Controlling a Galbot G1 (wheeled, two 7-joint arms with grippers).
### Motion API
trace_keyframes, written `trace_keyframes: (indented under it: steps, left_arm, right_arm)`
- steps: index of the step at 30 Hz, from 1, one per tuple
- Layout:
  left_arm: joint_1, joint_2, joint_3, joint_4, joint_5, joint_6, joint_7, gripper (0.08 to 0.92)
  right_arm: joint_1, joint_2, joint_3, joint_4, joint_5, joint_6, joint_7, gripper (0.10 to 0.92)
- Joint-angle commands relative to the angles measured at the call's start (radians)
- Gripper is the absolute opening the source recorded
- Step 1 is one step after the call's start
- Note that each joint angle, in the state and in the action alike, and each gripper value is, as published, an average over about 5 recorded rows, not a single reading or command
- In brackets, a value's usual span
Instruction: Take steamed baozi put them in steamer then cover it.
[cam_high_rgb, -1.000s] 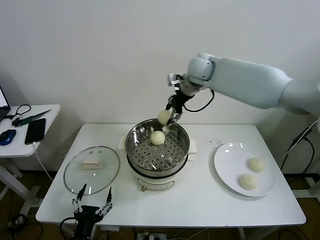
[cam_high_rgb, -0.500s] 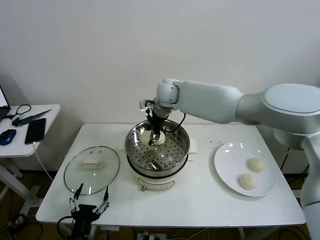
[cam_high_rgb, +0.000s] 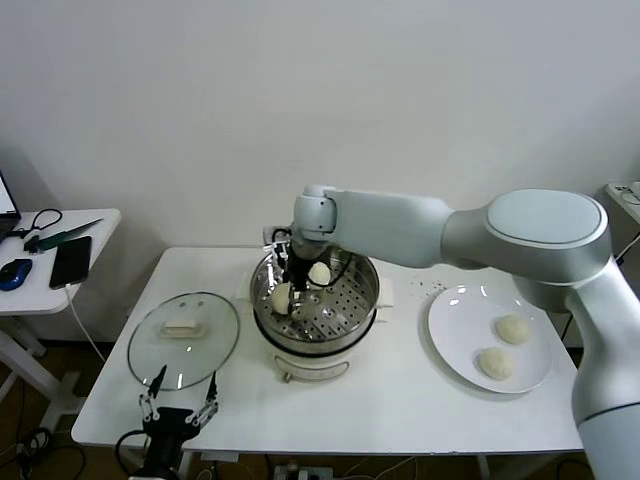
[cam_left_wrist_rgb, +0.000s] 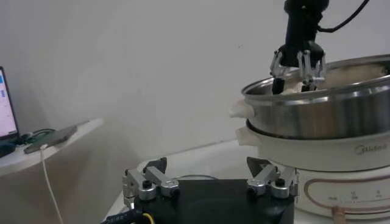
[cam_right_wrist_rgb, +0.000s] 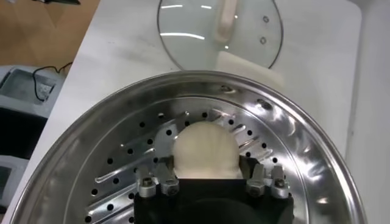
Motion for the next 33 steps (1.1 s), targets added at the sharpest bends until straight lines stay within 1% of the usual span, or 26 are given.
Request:
trace_keyframes:
  steps: [1,6,10,14,17,21,25,29,33]
  left_arm:
    - [-0.001,-0.001,0.001,0.003,0.000,0.000,-0.001,0.823]
    - [-0.001,0.001,0.000,0.004,-0.001,-0.001,-0.002,0.823]
    - [0.000,0.003,0.000,0.004,-0.001,-0.001,-0.003,0.823]
    - [0.003,0.001,0.000,0.002,-0.001,-0.002,-0.003,0.823]
    - [0.004,-0.001,-0.002,0.001,-0.002,0.000,-0.007,0.823]
    - [0.005,-0.006,-0.010,-0.003,-0.003,0.003,-0.010,0.823]
    - [0.005,-0.008,-0.010,-0.013,0.002,0.008,-0.009,0.823]
    - [0.004,-0.010,-0.012,-0.021,0.009,0.015,-0.007,0.823]
    - [0.012,-0.013,-0.014,-0.026,0.019,0.017,-0.003,0.823]
  right_arm:
    - [-0.010,0.008,0.001,-0.005,-0.007,-0.005,-0.001,0.814]
    - [0.038,-0.050,0.018,0.041,-0.009,0.001,-0.023,0.822]
    - [0.145,-0.134,0.010,0.093,-0.007,0.051,-0.090,0.823]
    - [0.275,-0.248,-0.036,0.137,0.019,0.127,-0.174,0.823]
    - [0.356,-0.368,-0.099,0.218,0.020,0.159,-0.215,0.823]
    - [0.401,-0.541,-0.147,0.349,-0.064,0.171,-0.225,0.823]
    - [0.352,-0.710,-0.141,0.430,-0.190,0.173,-0.219,0.823]
    - [0.214,-0.856,-0.066,0.464,-0.343,0.178,-0.214,0.823]
    - [-0.010,-0.947,0.079,0.439,-0.458,0.184,-0.212,0.823]
